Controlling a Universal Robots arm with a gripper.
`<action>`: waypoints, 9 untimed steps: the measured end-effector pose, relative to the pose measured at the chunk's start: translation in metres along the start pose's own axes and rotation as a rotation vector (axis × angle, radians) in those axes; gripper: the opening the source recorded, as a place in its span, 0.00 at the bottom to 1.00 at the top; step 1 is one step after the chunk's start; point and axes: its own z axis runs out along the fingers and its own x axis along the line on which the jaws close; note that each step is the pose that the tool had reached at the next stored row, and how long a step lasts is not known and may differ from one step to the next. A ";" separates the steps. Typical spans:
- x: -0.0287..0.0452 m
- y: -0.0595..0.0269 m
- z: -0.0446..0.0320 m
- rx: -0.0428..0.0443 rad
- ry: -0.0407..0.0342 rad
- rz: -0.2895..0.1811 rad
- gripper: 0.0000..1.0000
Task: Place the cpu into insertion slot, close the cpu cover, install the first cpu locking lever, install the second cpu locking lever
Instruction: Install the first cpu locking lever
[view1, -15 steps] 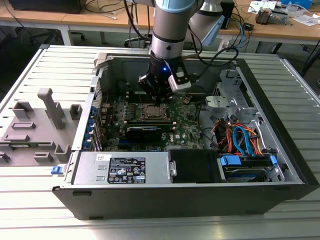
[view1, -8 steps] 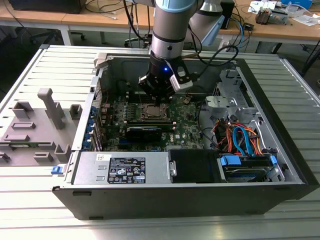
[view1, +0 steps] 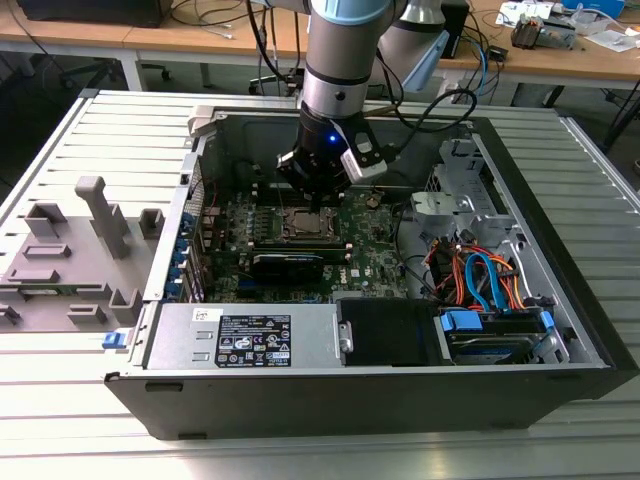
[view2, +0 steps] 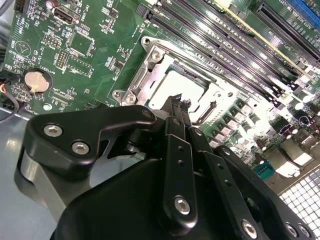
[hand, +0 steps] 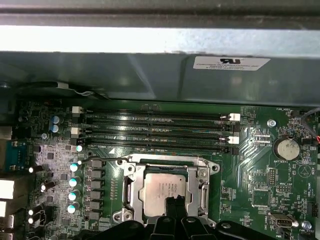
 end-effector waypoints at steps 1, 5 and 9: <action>0.0003 0.0000 -0.0010 -0.0001 -0.0002 0.000 0.11; 0.0057 0.0003 -0.0017 0.0001 -0.0034 0.000 0.11; 0.0171 0.0009 -0.0010 0.0003 -0.0085 0.000 0.11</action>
